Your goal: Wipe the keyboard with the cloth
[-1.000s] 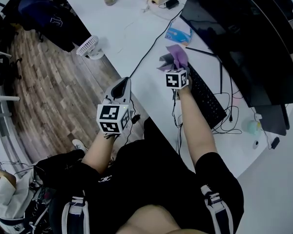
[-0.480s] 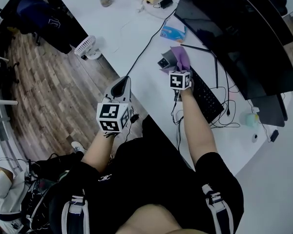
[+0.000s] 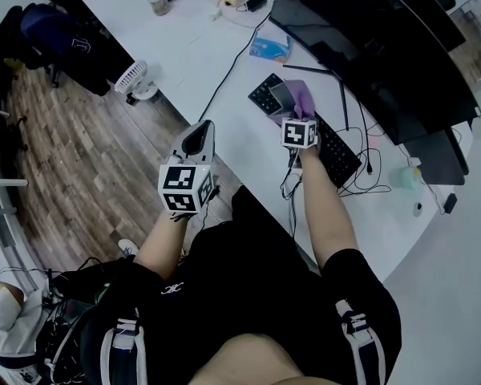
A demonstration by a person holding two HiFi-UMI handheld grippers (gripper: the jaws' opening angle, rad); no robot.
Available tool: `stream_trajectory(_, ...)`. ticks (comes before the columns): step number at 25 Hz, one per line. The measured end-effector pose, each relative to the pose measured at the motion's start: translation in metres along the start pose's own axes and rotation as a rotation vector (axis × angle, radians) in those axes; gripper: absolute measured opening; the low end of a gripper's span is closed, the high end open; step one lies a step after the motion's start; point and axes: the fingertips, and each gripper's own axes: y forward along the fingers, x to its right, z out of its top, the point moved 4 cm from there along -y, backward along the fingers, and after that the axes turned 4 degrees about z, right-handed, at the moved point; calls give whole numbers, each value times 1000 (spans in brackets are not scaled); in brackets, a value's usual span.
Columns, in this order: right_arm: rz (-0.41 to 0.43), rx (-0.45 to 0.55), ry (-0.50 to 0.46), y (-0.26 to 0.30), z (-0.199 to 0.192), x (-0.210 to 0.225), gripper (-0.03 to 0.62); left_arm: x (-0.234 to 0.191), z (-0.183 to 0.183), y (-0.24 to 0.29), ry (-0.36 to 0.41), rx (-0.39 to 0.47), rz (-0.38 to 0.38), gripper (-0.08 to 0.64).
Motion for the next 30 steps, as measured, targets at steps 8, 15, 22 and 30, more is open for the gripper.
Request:
stream_trajectory(8, -34, -16, 64, -24, -31, 29, 97, 24, 4, -6, 20, 16, -56, 14)
stream_trajectory(15, -69, -21, 118, -47, -58, 56, 97, 45, 9, -12, 37, 37, -97, 14)
stream_trajectory(22, -110, -27, 153, -71, -89, 84, 97, 65, 7, -20, 56, 43, -136, 14)
stream_trajectory(30, -160, -23, 194, -96, -120, 113, 97, 83, 8, -31, 68, 55, -164, 14)
